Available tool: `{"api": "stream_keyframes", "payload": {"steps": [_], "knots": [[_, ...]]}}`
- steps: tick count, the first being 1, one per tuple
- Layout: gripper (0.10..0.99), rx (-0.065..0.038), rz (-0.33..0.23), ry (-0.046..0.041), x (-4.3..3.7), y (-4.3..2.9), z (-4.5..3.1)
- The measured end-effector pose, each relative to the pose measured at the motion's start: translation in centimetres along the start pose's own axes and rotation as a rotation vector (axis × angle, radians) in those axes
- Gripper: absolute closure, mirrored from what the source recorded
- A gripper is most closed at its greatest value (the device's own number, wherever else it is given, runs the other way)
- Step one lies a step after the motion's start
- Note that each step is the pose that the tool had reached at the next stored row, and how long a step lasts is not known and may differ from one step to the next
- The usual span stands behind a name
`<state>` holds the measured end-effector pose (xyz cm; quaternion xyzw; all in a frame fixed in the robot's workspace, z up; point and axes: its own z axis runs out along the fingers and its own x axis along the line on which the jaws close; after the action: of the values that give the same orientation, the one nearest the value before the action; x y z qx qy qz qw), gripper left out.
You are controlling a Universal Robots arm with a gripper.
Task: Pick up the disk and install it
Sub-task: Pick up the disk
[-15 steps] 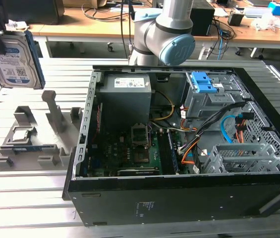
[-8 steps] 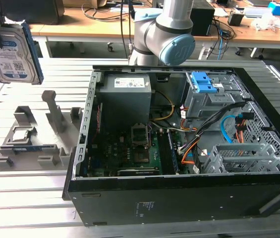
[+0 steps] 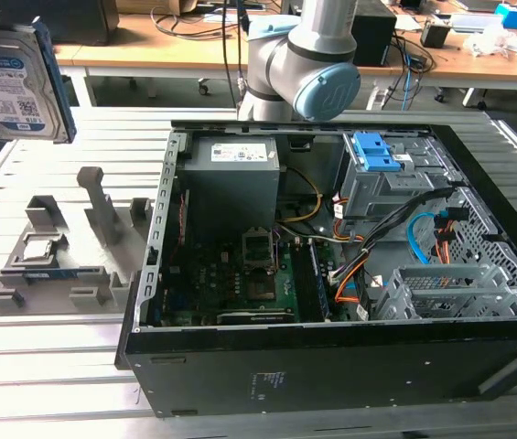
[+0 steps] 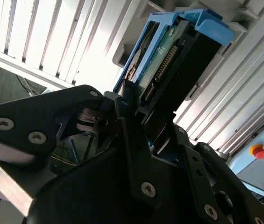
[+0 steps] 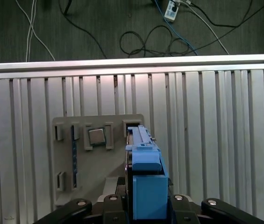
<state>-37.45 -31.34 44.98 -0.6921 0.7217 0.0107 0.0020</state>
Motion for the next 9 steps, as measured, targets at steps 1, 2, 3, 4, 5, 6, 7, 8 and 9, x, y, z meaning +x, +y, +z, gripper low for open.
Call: {"api": "stream_keyframes", "payload": {"steps": [1, 2, 3, 4, 5, 6, 7, 8, 9], "knots": [[0.722, 0.000, 0.000, 0.0000, -0.03, 0.01, -0.43], [0.722, 0.000, 0.000, 0.0000, -0.04, 0.01, -0.62], [0.722, 0.000, 0.000, 0.0000, -0.04, 0.01, -0.76], [0.722, 0.000, 0.000, 0.0000, -0.05, 0.01, -1.03], [0.722, 0.000, 0.000, 0.0000, -0.06, 0.02, -1.20], [0.722, 0.000, 0.000, 0.0000, -0.07, 0.02, -1.38], [0.722, 0.000, 0.000, 0.0000, -0.07, 0.02, -1.52], [0.722, 0.000, 0.000, 0.0000, -0.08, 0.03, -1.69], [0.722, 0.000, 0.000, 0.0000, -0.09, 0.03, -1.89]]}}
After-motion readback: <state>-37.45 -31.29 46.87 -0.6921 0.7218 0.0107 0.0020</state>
